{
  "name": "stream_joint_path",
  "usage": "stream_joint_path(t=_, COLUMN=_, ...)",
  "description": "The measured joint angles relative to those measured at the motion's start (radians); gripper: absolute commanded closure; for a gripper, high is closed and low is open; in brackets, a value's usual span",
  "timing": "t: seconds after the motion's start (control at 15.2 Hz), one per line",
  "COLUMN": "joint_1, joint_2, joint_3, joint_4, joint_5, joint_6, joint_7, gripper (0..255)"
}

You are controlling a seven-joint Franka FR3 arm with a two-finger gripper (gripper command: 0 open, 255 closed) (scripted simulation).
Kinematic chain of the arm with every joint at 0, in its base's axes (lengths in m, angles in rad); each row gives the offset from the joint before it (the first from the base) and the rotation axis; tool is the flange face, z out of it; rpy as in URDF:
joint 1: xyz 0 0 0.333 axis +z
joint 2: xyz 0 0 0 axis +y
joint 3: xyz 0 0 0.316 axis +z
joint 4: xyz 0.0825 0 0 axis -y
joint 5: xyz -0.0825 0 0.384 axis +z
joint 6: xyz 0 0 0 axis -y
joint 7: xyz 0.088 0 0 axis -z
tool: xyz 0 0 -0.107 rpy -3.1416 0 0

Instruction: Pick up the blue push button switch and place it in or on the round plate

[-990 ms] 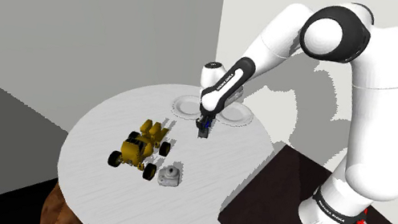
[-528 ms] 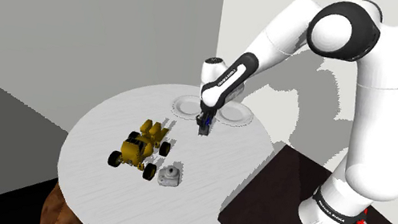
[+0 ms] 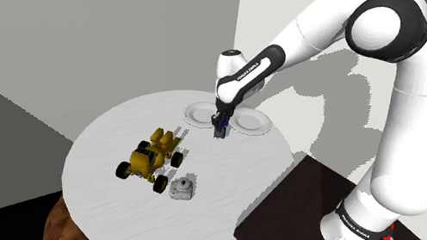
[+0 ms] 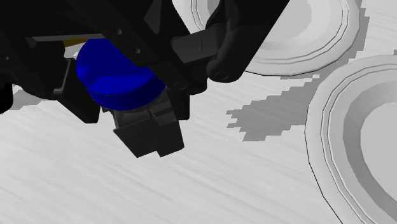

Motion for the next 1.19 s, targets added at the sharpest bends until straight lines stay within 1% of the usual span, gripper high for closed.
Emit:
stream_joint_path(t=0.26, joint_1=0.0, joint_2=-0.041, joint_3=0.002, joint_4=0.0, joint_5=0.003, joint_6=-0.041, joint_7=-0.002, gripper=255)
stream_joint_path(t=0.33, joint_1=-0.008, joint_2=-0.046, joint_3=-0.001, joint_4=0.006, joint_5=0.005, joint_6=-0.052, joint_7=-0.016, gripper=255)
stream_joint_path(t=0.73, joint_1=-0.096, joint_2=-0.032, joint_3=-0.037, joint_4=0.058, joint_5=0.027, joint_6=-0.085, joint_7=-0.153, gripper=255)
stream_joint_path(t=0.86, joint_1=-0.128, joint_2=-0.024, joint_3=-0.05, joint_4=0.065, joint_5=0.035, joint_6=-0.084, joint_7=-0.202, gripper=255)
stream_joint_path(t=1.19, joint_1=-0.204, joint_2=0.014, joint_3=-0.078, joint_4=0.139, joint_5=0.055, joint_6=-0.116, joint_7=-0.32, gripper=255)
